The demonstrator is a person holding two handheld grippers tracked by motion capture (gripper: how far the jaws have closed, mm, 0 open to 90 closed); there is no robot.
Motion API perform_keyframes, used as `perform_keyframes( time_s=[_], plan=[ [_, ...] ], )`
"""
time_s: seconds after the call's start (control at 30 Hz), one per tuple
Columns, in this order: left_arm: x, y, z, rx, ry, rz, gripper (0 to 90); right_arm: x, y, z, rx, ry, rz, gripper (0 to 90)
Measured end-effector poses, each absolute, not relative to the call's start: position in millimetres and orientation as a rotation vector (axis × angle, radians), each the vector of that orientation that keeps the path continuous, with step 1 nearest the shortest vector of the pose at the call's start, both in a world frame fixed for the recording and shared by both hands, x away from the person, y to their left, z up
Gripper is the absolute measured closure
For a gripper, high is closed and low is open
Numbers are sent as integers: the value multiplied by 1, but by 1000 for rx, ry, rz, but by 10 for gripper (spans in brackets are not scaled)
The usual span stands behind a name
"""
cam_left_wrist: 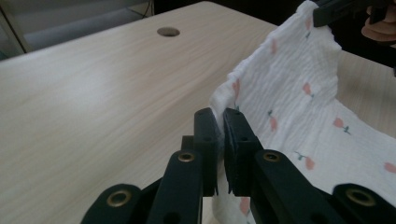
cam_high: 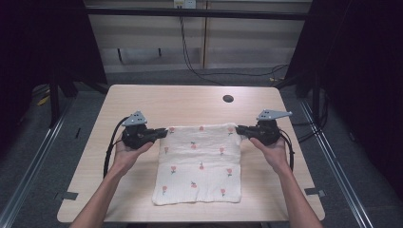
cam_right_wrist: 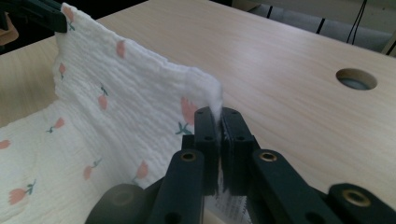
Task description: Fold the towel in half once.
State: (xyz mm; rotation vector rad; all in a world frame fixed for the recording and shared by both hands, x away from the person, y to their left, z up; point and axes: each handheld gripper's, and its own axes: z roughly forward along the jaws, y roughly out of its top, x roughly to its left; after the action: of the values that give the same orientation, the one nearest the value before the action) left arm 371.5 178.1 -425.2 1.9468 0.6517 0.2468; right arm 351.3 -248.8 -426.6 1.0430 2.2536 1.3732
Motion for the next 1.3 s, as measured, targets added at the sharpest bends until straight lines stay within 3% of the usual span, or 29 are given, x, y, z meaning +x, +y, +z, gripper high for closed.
perform_keyframes(
  time_s=[0.2,0.37,0.5,0.7,1.07,1.3],
  plan=[
    [364,174,-413,1928,600,257,849,343,-254,-405,1005,2191,1433,863],
    [375,173,-438,1989,656,295,847,351,-252,-426,1055,2240,1366,863],
    [382,171,-453,1997,692,234,847,356,-252,-436,1082,2284,1343,863],
    [373,169,-445,2020,632,223,846,347,-249,-430,1050,2310,1366,862],
    [342,185,-434,2073,561,253,845,308,-245,-423,958,2398,1361,858],
    [327,189,-439,2118,546,202,843,286,-238,-424,909,2431,1333,855]
  ],
)
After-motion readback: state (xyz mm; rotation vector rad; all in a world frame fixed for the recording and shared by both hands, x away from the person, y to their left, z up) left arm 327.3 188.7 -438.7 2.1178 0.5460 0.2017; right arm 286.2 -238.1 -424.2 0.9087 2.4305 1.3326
